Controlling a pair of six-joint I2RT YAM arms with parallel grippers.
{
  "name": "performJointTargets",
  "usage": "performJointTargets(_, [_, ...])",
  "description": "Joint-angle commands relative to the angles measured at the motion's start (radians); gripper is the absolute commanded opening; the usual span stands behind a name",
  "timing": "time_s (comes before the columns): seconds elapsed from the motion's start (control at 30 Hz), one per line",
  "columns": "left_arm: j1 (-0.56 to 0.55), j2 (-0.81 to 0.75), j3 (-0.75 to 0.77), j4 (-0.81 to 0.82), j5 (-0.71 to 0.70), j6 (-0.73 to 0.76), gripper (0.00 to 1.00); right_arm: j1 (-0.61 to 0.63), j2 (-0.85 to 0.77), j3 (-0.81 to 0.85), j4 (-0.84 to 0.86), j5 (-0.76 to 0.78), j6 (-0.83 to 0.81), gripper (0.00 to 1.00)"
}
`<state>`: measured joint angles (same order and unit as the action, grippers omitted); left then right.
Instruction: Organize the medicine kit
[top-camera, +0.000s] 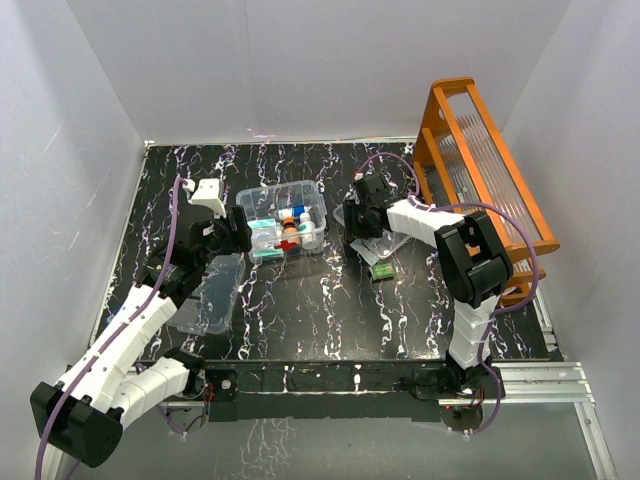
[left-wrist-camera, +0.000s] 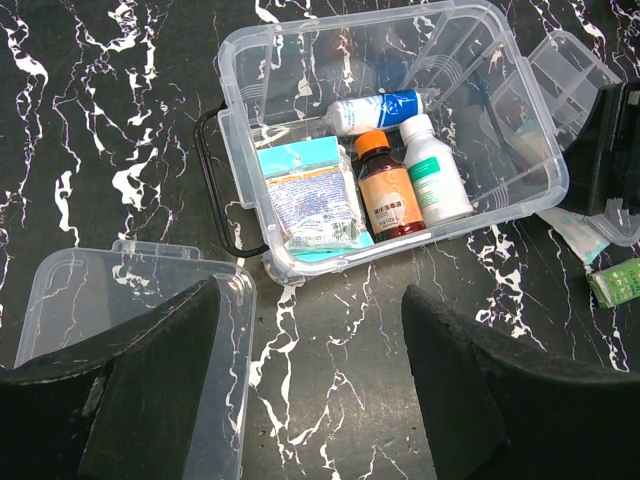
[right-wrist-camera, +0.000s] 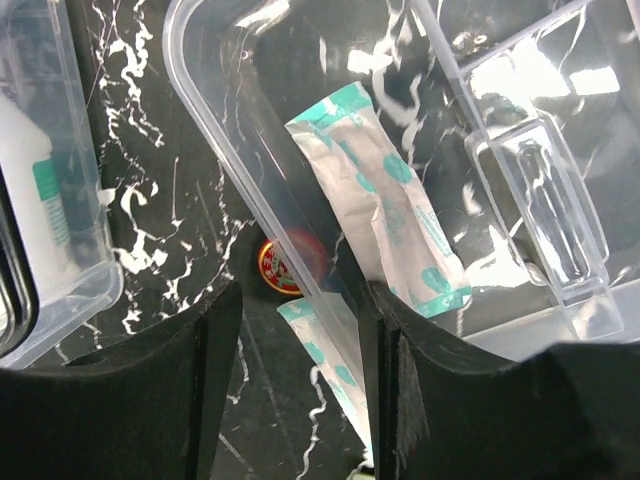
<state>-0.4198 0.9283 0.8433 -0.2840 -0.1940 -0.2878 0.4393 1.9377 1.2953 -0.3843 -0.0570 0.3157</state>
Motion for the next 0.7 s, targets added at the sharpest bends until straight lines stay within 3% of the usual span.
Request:
performJointTargets(0.0, [0.006,0.000,0.017,0.019,0.008,0.003,0.72,0.007,-0.081,-0.048,0.010,0.032,0.162,0.48])
performJointTargets(0.3, [0.006,-0.001,0.023,0.016,0.017,-0.001,0.72,0.016,-0.136,-0.033,-0.016,0.081,0.161,0.50])
performJointTargets(0.53, [0.006,-0.013,0.030,0.004,0.015,0.000,0.72,0.036,-0.229,-0.036,-0.064,0.099,0.021,0.48])
performJointTargets(0.67, [0.006,-0.016,0.025,0.010,0.018,-0.009,0.72,0.113,-0.270,-0.077,-0.076,0.168,-0.071,0.45])
